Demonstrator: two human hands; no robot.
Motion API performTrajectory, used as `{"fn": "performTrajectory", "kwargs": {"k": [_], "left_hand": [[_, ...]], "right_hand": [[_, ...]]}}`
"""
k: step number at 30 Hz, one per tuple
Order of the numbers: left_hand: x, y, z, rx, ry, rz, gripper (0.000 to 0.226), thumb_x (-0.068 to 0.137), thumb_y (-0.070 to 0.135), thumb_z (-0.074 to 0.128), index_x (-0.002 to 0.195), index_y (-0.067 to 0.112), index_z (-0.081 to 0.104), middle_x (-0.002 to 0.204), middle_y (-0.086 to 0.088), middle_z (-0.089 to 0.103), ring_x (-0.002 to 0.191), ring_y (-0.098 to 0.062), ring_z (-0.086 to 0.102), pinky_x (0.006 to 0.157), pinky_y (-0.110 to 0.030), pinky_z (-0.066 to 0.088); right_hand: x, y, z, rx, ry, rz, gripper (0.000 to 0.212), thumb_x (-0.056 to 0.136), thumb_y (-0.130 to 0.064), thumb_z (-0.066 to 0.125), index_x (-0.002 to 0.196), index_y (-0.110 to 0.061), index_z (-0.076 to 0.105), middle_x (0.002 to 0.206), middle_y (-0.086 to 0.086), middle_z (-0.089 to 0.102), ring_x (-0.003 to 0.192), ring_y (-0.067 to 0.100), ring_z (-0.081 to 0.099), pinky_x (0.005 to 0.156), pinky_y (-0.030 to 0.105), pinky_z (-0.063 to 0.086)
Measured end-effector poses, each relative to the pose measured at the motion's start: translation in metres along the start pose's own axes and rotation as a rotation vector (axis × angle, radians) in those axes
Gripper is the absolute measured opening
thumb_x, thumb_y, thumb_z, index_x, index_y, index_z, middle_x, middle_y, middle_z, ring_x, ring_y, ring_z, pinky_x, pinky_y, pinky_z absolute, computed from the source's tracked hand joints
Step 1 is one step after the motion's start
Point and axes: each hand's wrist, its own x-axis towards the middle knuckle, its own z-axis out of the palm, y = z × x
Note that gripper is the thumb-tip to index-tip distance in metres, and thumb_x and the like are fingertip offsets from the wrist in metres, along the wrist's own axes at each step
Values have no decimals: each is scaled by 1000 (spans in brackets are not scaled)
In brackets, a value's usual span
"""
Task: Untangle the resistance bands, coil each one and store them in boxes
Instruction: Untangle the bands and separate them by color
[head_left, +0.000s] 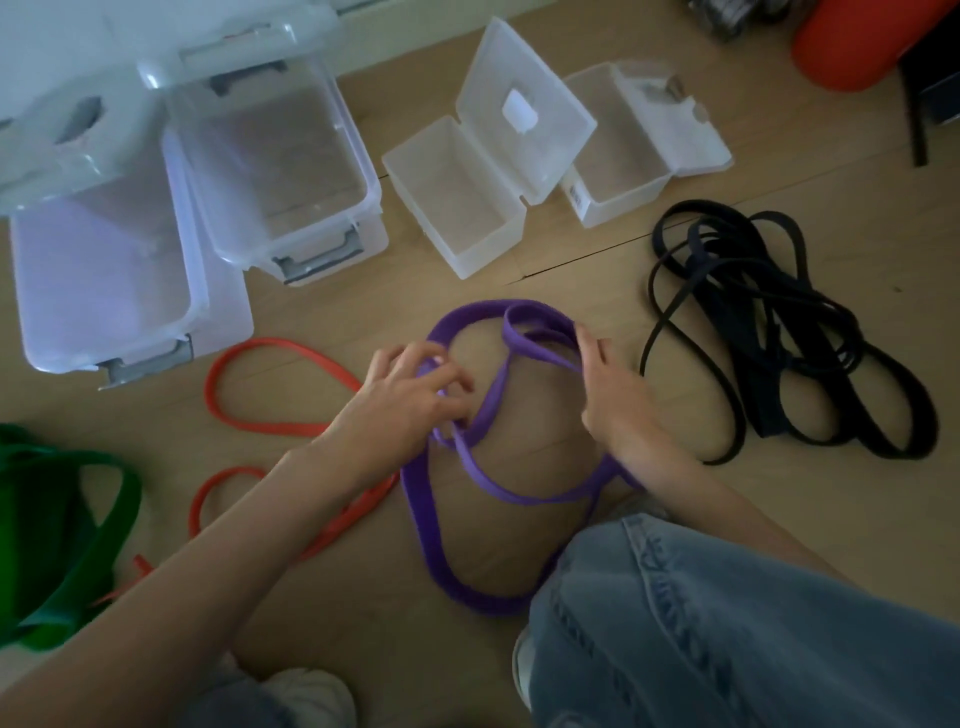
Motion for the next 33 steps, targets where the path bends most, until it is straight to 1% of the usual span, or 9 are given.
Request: {"fn": "performTrajectory", "kwargs": {"k": [3, 5, 8, 11, 14, 18, 23, 28, 33], "left_hand": [[39, 12, -5, -110, 123, 122, 41, 65, -1, 75, 94, 27, 69, 133, -4, 52, 128, -30, 31, 90, -51, 44], [62, 16, 0, -201, 174, -1, 53, 77, -7, 63, 121, 24, 59, 148, -8, 34, 138, -33, 22, 107, -47, 35], [71, 2, 15, -588, 233, -670, 62, 91, 2, 47, 146, 18, 22, 156, -11, 7, 143, -32, 13, 112, -38, 23], [61, -1, 29, -1298, 64, -1221, 58, 97, 45, 36, 146, 18, 21, 149, -12, 27, 131, -36, 37, 103, -48, 34], [50, 31, 49, -1602, -156, -1091, 77, 83, 70, 32, 148, 33, 14, 150, -3, 31, 128, -32, 41, 98, -47, 37], [59, 58, 65, -1803, -9, -1041, 65, 89, 57, 41, 146, 30, 21, 140, -2, 45, 122, -27, 50, 100, -43, 43], [47, 40, 69, -1423, 94, -1303, 47, 94, 44, 44, 127, 10, 50, 123, -13, 60, 111, -30, 58, 99, -43, 45], [41, 19, 63, -1105, 362, -1447, 39, 95, 21, 37, 133, 10, 42, 132, -12, 51, 117, -29, 49, 90, -30, 37], [47, 44, 63, -996, 162, -1163, 67, 95, 41, 41, 149, 16, 10, 153, -16, 20, 137, -34, 27, 110, -39, 23]], "right_hand": [[1, 16, -14, 32, 64, 43, 83, 83, -2, 60, 148, -16, 11, 141, 13, 33, 103, 30, 58, 79, 34, 47], [3, 17, -18, 122, -7, -12, 79, 85, -9, 60, 148, -13, 13, 145, 12, 30, 116, 31, 51, 90, 36, 43], [1, 18, -19, 508, -68, -51, 69, 87, -21, 62, 145, -18, 25, 136, -9, 43, 126, 14, 41, 100, 20, 33], [-3, 21, -19, 895, -155, 94, 63, 93, -41, 50, 147, -23, 21, 137, -13, 43, 128, 9, 38, 106, 27, 31], [-3, 14, -11, 889, -183, 72, 66, 90, -47, 50, 146, -21, 25, 145, -3, 38, 133, 12, 35, 110, 32, 28], [-20, -19, 4, 891, -203, -137, 56, 85, -6, 64, 135, -7, 38, 130, 5, 50, 123, 16, 46, 96, 9, 36], [-13, -20, 15, 682, -147, -112, 57, 88, -12, 61, 139, -7, 37, 139, 12, 47, 125, 30, 46, 106, 40, 35], [-2, 13, 7, 478, -75, 158, 47, 94, -30, 50, 136, -9, 44, 138, 13, 44, 127, 26, 42, 107, 34, 32], [3, 18, 7, 388, -79, 161, 55, 97, -25, 44, 146, -7, 26, 154, 13, 22, 141, 28, 20, 114, 35, 17]]}}
